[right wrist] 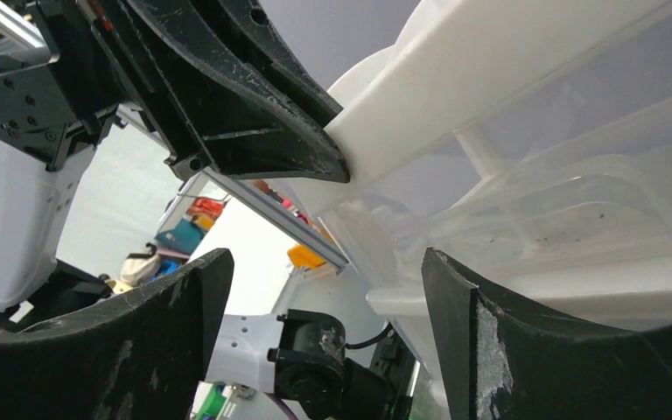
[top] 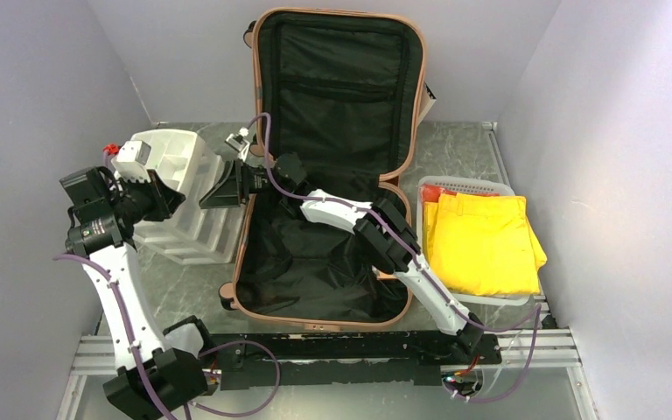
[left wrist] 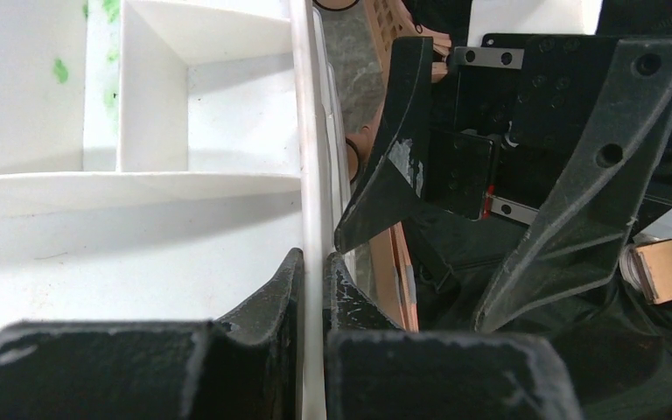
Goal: Open, take out, and arrange the luggage
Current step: Move the storage box to the center of the board, then open the drawer in the storage box.
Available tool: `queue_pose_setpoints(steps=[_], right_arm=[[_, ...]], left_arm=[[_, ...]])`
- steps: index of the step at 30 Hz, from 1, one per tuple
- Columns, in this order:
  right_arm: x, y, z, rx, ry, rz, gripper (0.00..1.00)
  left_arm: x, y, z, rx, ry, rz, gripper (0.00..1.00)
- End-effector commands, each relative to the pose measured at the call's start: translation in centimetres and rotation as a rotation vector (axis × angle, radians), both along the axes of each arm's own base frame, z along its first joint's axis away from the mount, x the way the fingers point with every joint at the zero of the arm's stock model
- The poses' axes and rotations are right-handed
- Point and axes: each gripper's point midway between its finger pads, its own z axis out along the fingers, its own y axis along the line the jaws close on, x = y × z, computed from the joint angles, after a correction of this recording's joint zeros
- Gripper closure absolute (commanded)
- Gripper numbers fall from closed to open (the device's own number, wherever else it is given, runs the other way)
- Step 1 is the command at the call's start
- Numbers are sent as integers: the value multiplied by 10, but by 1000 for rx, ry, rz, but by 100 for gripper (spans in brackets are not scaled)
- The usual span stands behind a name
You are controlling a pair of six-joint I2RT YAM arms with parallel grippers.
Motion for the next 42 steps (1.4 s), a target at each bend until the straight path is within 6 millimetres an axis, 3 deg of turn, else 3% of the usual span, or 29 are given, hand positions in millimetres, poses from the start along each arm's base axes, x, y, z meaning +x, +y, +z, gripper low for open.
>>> queue_pose_setpoints(steps=[1,7,19,31,42], right_arm=[[11,0,17,73,22,-41,17],[19,-1,11,64,107,-58,19],[28,-13,32,156,191,-54,17],[9,-38,64,273,240,25,23],[2,-43,56,222,206,38,26]], left_arm=[[5,-13,47,45,-203,-88,95],[-1,-16,54,63,-247,-75,95],[-10,-26,47,56,-264,-115,95],[-8,28,52,210,-274,213,95],[-6,54,66,287,-294,333,95]])
